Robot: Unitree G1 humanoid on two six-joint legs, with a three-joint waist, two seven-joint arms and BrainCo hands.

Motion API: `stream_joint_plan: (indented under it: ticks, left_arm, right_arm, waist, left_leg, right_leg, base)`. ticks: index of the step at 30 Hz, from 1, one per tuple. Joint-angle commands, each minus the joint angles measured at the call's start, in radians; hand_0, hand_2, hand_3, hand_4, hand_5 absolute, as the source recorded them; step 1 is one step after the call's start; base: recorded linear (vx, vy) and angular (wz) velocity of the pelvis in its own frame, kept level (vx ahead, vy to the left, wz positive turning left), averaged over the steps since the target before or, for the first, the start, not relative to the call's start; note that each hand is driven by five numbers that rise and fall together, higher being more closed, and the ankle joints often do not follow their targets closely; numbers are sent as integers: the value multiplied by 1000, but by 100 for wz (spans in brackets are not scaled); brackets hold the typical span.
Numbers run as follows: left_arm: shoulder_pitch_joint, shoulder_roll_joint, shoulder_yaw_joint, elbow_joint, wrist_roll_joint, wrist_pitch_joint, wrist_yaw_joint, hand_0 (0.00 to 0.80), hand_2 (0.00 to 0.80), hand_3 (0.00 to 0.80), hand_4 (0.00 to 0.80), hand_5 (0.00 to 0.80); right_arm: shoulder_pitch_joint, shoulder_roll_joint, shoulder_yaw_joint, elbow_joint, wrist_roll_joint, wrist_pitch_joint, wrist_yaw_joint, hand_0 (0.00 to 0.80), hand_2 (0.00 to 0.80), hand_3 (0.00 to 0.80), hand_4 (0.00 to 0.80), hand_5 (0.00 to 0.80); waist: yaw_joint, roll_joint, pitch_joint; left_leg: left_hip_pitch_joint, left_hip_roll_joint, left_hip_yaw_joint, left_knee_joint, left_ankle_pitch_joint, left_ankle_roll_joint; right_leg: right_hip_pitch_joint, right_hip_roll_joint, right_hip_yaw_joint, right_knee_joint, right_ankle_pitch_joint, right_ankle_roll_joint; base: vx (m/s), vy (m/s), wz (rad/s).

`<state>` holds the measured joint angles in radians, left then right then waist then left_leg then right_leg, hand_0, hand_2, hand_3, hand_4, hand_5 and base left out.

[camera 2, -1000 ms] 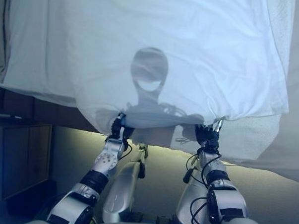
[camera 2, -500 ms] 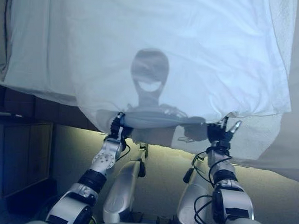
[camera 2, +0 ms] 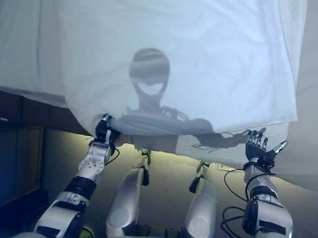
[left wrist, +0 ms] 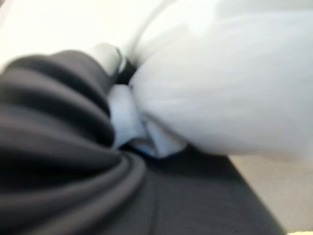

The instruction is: Make the bed neatly

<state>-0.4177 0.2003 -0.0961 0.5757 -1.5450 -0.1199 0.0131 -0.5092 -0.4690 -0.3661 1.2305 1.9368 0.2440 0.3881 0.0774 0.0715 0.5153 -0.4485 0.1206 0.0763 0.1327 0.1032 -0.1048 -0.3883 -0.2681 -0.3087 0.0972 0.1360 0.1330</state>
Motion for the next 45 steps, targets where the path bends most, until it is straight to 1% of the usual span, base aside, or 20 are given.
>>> stream_joint_plan:
  ticks: [1, 4, 8, 11, 14, 18, 21, 23, 26, 30, 32, 34, 37, 38, 39, 41, 43, 44, 45]
  left_arm:
    - [-77, 43, 55, -16, 10, -30, -42, 800, 800, 800, 800, 800]
    - [-83, 39, 48, -13, 5, -29, -48, 800, 800, 800, 800, 800]
    - [-97, 40, 35, -15, 8, -25, -49, 800, 800, 800, 800, 800]
    - [-104, 42, 21, -14, 3, -19, -49, 800, 800, 800, 800, 800]
    - [-110, 53, 8, -12, -1, -7, -54, 800, 800, 800, 800, 800]
    - [-115, 70, -2, -22, -4, 13, -62, 800, 800, 800, 800, 800]
    - [-111, 81, -17, -34, -9, 15, -65, 800, 800, 800, 800, 800]
    - [-109, 85, -18, -39, -6, 17, -66, 800, 800, 800, 800, 800]
    - [-108, 93, -19, -38, -5, 23, -66, 800, 800, 800, 800, 800]
    - [-114, 93, -20, -25, -9, 24, -69, 800, 800, 800, 800, 800]
    - [-107, 90, -19, -32, -7, 19, -66, 800, 800, 800, 800, 800]
    - [-92, 83, -20, -47, -1, 10, -58, 800, 800, 800, 800, 800]
    - [-61, 70, -23, -62, 12, -8, -37, 800, 800, 800, 800, 800]
    - [-48, 65, -20, -66, 27, -20, -28, 800, 800, 800, 800, 800]
    - [-38, 65, -17, -64, 39, -27, -23, 800, 800, 800, 800, 800]
    - [-30, 65, -7, -40, 62, -20, -24, 800, 800, 800, 800, 800]
    - [-26, 66, 5, 9, 77, -7, -30, 800, 800, 800, 800, 800]
    - [-23, 68, 7, 22, 78, -8, -35, 800, 800, 800, 800, 800]
    - [-18, 70, 12, 30, 81, -10, -39, 800, 800, 800, 800, 800]
  right_arm:
    - [-10, -38, 14, 1, 35, 67, 51, 0, 0, 0, 0, 0]
    - [-19, -45, 40, 15, 35, 112, 83, 0, 0, 0, 0, 0]
    - [-53, -60, 78, 9, 35, 140, 96, 0, 0, 0, 0, 0]
    - [-86, -74, 100, 6, 35, 132, 93, 0, 0, 0, 0, 0]
    - [-117, -95, 106, 6, 35, 114, 67, 0, 0, 0, 0, 0]
    - [-145, -128, 103, 10, 35, 105, 72, 0, 0, 0, 0, 0]
    - [-166, -143, 114, 16, 35, 90, 53, 0, 0, 0, 0, 0]
    - [-167, -151, 108, 21, 35, 81, 48, 800, 800, 800, 800, 800]
    - [-157, -159, 96, 31, 35, 66, 36, 800, 800, 800, 800, 800]
    - [-145, -169, 106, 38, 35, 57, -11, 800, 800, 800, 800, 800]
    - [-130, -168, 109, 30, -13, 34, 5, 800, 800, 800, 800, 800]
    - [-109, -155, 113, 17, -52, -5, 29, 800, 800, 800, 800, 800]
    - [-69, -121, 118, -12, -108, -31, 60, 800, 800, 800, 800, 800]
    - [-47, -101, 122, -35, -124, -33, 74, 800, 800, 800, 800, 800]
    - [-24, -83, 124, -54, -135, -35, 86, 800, 800, 800, 800, 800]
    - [30, -30, 130, -95, -161, -51, 96, 800, 800, 800, 800, 800]
    - [78, 25, 128, -134, -183, -57, 95, 800, 800, 800, 800, 800]
    - [89, 42, 130, -149, -194, -64, 88, 800, 800, 800, 800, 800]
    - [94, 55, 133, -157, -207, -68, 83, 800, 800, 800, 800, 800]
  waist:
    - [38, -7, -4]
    - [43, 0, -3]
    - [49, 12, -3]
    - [56, 21, -6]
    - [66, 20, -10]
    - [77, 17, -11]
    - [81, 20, -8]
    - [83, 19, -6]
    - [82, 19, -6]
    - [78, 16, -4]
    - [73, 14, -4]
    - [69, 8, -6]
    - [66, -5, -17]
    - [62, -15, -25]
    - [60, -23, -33]
    - [49, -34, -54]
    - [36, -38, -77]
    - [34, -40, -80]
    - [34, -40, -83]
  left_leg:
    - [-78, -30, -35, 3, 69, 20]
    - [-81, -34, -34, 8, 68, 23]
    - [-89, -40, -34, 21, 65, 25]
    - [-96, -46, -41, 35, 62, 25]
    - [-97, -49, -50, 35, 63, 26]
    - [-103, -53, -61, 29, 69, 26]
    - [-109, -55, -66, 33, 70, 28]
    - [-112, -56, -69, 36, 69, 29]
    - [-114, -54, -70, 41, 68, 28]
    - [-111, -52, -69, 46, 65, 28]
    - [-106, -52, -74, 51, 60, 27]
    - [-99, -53, -84, 56, 54, 25]
    - [-84, -53, -111, 72, 37, 24]
    - [-73, -52, -126, 85, 23, 24]
    - [-62, -49, -125, 94, 9, 26]
    - [-36, -45, -99, 105, -15, 35]
    - [-11, -55, -81, 112, -31, 47]
    - [-4, -60, -76, 112, -28, 52]
    - [10, -59, -67, 112, -35, 54]
  right_leg:
    - [17, -66, 15, 79, 3, 70]
    - [19, -74, 11, 80, 5, 70]
    - [18, -88, 3, 89, 3, 74]
    - [15, -93, -1, 102, -3, 73]
    - [21, -96, -8, 106, -6, 74]
    - [17, -95, -14, 110, -8, 76]
    - [6, -95, -15, 123, -11, 75]
    - [2, -96, -17, 130, -12, 74]
    - [-4, -97, -19, 139, -14, 74]
    - [-5, -99, -18, 143, -14, 76]
    - [-2, -95, -14, 137, -12, 78]
    - [7, -89, -7, 122, -7, 77]
    - [28, -82, 11, 85, 10, 78]
    - [43, -81, 23, 64, 19, 79]
    - [58, -83, 30, 49, 30, 78]
    - [91, -100, 43, 26, 50, 79]
    - [121, -117, 61, 11, 70, 79]
    - [123, -120, 56, 15, 77, 77]
    - [124, -116, 45, 32, 67, 77]
  base:
    - [0, 0, 0]
    - [0, 0, 0]
    - [0, 0, 0]
    - [25, 2, 2]
    - [57, -53, 5]
    - [44, -62, 12]
    - [27, -37, 12]
    - [21, -39, 2]
    - [14, -24, 5]
    - [6, 4, 6]
    - [11, 49, 1]
    - [9, 119, 1]
    - [8, 176, -1]
    - [6, 217, -8]
    - [11, 261, -16]
    - [19, 226, -19]
    - [3, 226, -20]
    - [-7, 222, -22]
    - [-17, 275, -23]
